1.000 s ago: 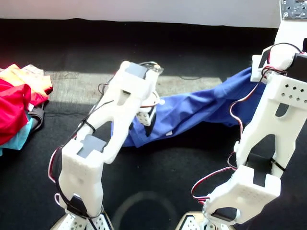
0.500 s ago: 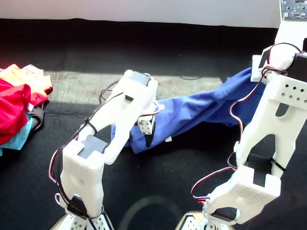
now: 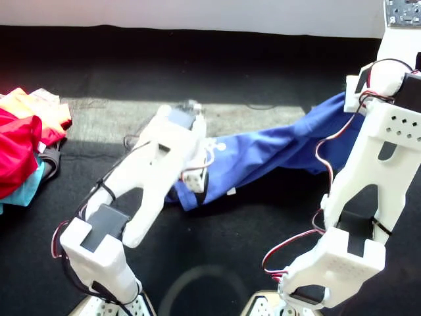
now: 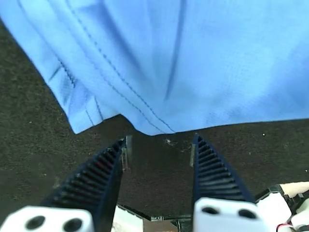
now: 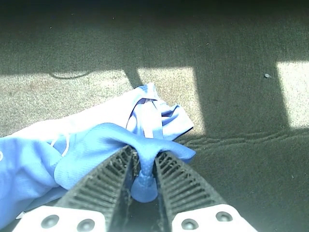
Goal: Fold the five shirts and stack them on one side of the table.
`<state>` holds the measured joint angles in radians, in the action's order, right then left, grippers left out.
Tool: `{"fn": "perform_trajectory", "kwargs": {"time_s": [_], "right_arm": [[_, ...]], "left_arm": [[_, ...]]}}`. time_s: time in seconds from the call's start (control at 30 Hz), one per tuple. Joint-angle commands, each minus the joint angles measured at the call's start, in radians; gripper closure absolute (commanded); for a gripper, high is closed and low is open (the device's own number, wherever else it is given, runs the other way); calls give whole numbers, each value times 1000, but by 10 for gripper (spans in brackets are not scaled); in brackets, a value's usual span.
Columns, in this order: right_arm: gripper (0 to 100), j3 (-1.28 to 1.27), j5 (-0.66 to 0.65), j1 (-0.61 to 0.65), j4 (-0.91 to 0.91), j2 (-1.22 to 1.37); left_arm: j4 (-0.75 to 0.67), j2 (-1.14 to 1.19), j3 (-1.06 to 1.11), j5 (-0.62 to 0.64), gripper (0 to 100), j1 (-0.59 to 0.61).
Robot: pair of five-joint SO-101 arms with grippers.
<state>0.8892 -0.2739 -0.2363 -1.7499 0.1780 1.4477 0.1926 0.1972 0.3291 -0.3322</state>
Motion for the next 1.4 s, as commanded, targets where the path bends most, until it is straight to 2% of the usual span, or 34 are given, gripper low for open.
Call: {"fn": "perform_trajectory", "kwargs": {"time_s": [0.0,0.4,0.47,0.57,0.73,0.93,1.17,1.37], "right_arm": [[993,44,-23,10,-10,-4],[993,44,-23,10,-12,-4],[993,44,-23,8,-12,-4],[993,44,-23,5,-12,-5],[993,44,-21,4,-12,-7],[993,44,-18,4,-13,-7],[993,44,-18,7,-13,-7],[993,44,-18,7,-13,-7]], "left_arm": [[-81,-27,44,5,797,2],[-203,134,35,6,800,-18],[-198,133,33,6,853,-19],[-190,133,-5,5,999,-13],[-81,133,-101,0,971,-13],[34,134,-225,-112,969,-19],[37,143,-228,-129,892,-19],[35,145,-228,-127,888,-19]]}}
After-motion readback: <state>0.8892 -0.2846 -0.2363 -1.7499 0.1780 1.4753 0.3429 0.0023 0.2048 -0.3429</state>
